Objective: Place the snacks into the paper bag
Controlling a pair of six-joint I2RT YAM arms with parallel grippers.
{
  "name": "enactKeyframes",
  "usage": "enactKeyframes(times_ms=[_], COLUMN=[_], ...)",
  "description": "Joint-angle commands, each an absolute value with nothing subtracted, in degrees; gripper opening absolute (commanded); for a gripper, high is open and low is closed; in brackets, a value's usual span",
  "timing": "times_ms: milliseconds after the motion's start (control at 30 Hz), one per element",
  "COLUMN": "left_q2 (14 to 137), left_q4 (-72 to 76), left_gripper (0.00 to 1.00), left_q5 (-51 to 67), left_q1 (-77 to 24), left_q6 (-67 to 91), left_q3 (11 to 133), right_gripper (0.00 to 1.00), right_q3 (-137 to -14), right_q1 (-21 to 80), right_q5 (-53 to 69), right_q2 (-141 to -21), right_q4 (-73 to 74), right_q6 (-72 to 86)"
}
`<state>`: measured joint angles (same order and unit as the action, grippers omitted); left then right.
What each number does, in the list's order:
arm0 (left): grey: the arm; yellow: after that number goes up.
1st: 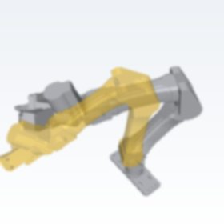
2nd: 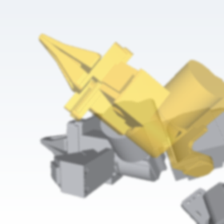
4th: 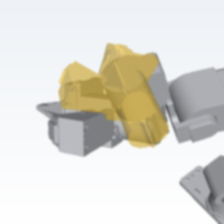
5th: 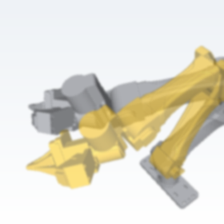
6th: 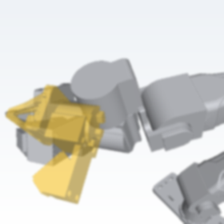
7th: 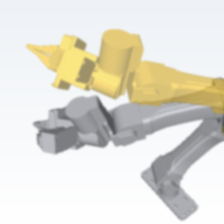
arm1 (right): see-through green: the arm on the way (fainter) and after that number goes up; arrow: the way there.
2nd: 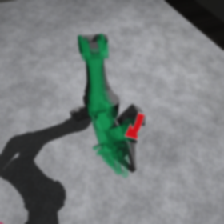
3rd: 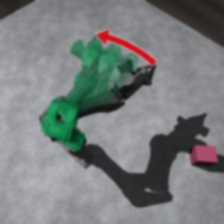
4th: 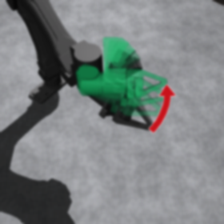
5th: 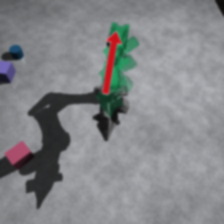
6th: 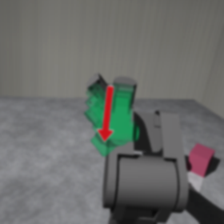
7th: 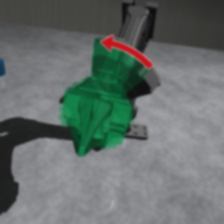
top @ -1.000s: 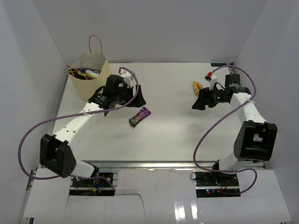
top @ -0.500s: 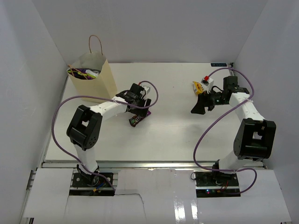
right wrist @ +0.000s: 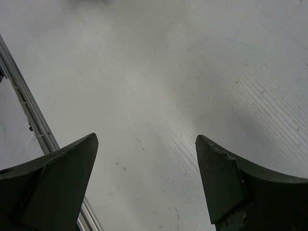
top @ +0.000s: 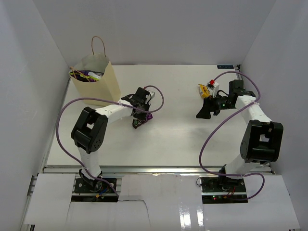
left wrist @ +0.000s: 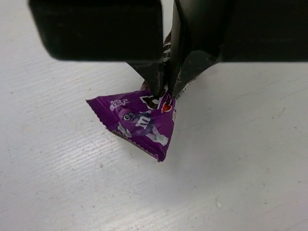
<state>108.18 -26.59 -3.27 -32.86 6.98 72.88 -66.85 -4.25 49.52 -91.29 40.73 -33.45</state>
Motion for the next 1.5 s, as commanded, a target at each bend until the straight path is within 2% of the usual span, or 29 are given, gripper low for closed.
enactKeyframes(times_ms=[0,233,433,567,767,933,1067,1167,1200,1267,1333,1467], left_q2=[102.7,92.5,87.8,88.6,91.9,95.6,98.2,100.2,100.5,100.2,99.2,96.2], left_q4=[-26.7,-26.6,-24.5,-24.3,-25.5,-27.7,-27.7,-28.6,-28.7,-28.4,-27.4,-24.3], left_gripper=[0.15,0.09,0.08,0.08,0.00,0.00,0.00,0.22,0.41,0.58,0.75,0.85], left_q5=[-4.5,-6.7,-3.1,-5.4,-6.6,-10.6,-11.3,-10.0,-9.6,-9.1,-7.8,-3.4], left_q1=[-33.2,-31.4,-22.3,-16.1,-6.2,-3.3,-1.3,-0.8,-0.6,-0.4,-0.4,-0.4], left_q6=[7.8,11.0,12.4,16.2,33.6,44.0,46.0,45.5,45.4,44.9,43.6,40.6], left_q3=[72.9,79.7,92.8,99.7,102.7,105.6,107.0,108.2,108.1,107.5,107.1,105.7], right_gripper=[0.88,0.88,0.88,0.88,0.88,0.88,0.88,0.87,0.87,0.86,0.85,0.85], right_q3=[-67.9,-69.6,-70.2,-70.5,-70.7,-70.4,-70.5,-71.2,-71.5,-72.8,-75.0,-77.8], right_q1=[-4.1,-4.1,-4.1,-4.1,-4.1,-4.1,-4.1,-4.1,-4.0,-4.1,-4.0,-3.6], right_q5=[51.8,53.0,54.1,54.9,55.6,56.1,56.1,54.8,53.2,49.8,40.2,24.4], right_q2=[-91.3,-90.7,-91.6,-91.9,-92.2,-92.3,-92.5,-93.1,-93.3,-94.1,-95.4,-97.5], right_q4=[41.7,41.7,41.7,41.6,41.3,41.2,41.1,40.3,39.8,36.8,32.8,26.2], right_q6=[-34.1,-33.7,-33.2,-33.2,-32.8,-32.8,-32.8,-31.2,-30.3,-27.1,-16.8,-8.5])
